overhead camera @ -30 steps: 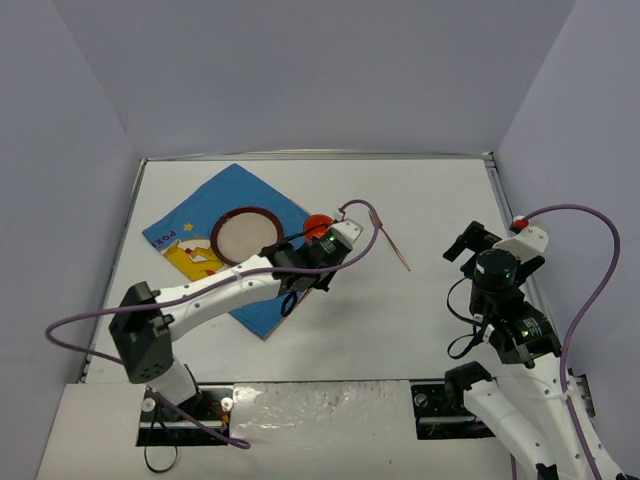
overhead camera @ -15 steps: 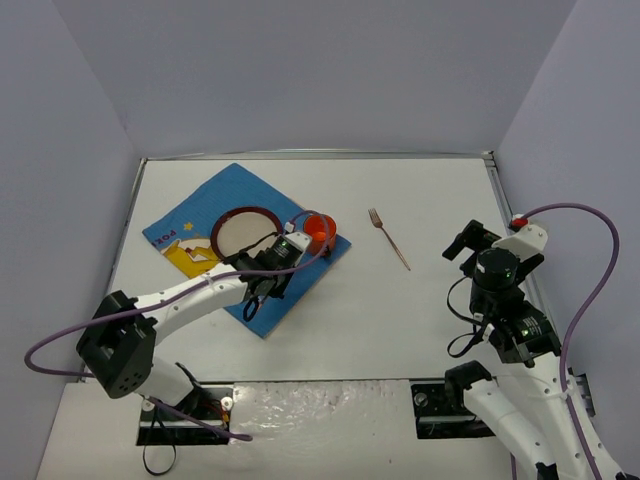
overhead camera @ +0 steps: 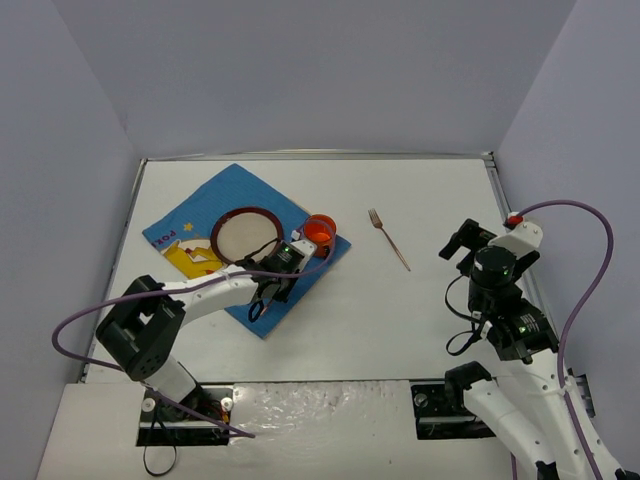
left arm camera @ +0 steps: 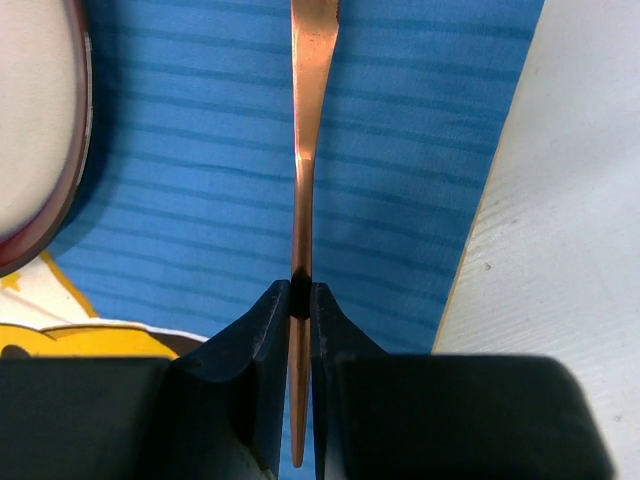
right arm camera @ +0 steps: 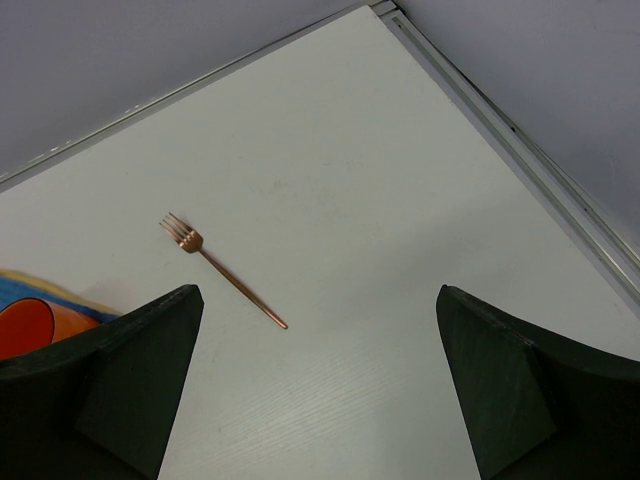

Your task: Set the dinner table for one person

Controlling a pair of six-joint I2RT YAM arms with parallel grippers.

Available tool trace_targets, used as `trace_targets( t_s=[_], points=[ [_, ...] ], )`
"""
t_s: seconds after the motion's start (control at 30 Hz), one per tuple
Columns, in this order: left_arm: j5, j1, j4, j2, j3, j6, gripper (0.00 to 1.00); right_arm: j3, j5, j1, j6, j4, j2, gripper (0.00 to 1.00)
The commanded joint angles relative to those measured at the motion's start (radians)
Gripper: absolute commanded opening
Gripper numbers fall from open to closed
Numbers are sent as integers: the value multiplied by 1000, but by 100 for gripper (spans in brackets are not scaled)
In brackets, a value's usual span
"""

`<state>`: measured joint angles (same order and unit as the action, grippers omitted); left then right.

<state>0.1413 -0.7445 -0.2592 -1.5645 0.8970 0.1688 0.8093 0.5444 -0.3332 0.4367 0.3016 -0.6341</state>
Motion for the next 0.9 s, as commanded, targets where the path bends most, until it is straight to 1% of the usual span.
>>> trace_targets(
  t_s=[0.0, 0.33, 0.8, 0.87],
  points=[
    [-17, 12, 97, 10, 4, -36, 0, 0, -6, 3, -15, -70, -24, 100],
    [-53, 21, 90, -15, 2, -15, 0, -5, -20, 5, -18, -76, -26, 100],
    [-45, 30, 57, -42, 5, 27, 0, -10, -47, 3, -16, -85, -33, 100],
    [-41, 30, 50, -39, 10, 28, 15, -5, -58, 3, -17, -89, -43, 100]
  ],
)
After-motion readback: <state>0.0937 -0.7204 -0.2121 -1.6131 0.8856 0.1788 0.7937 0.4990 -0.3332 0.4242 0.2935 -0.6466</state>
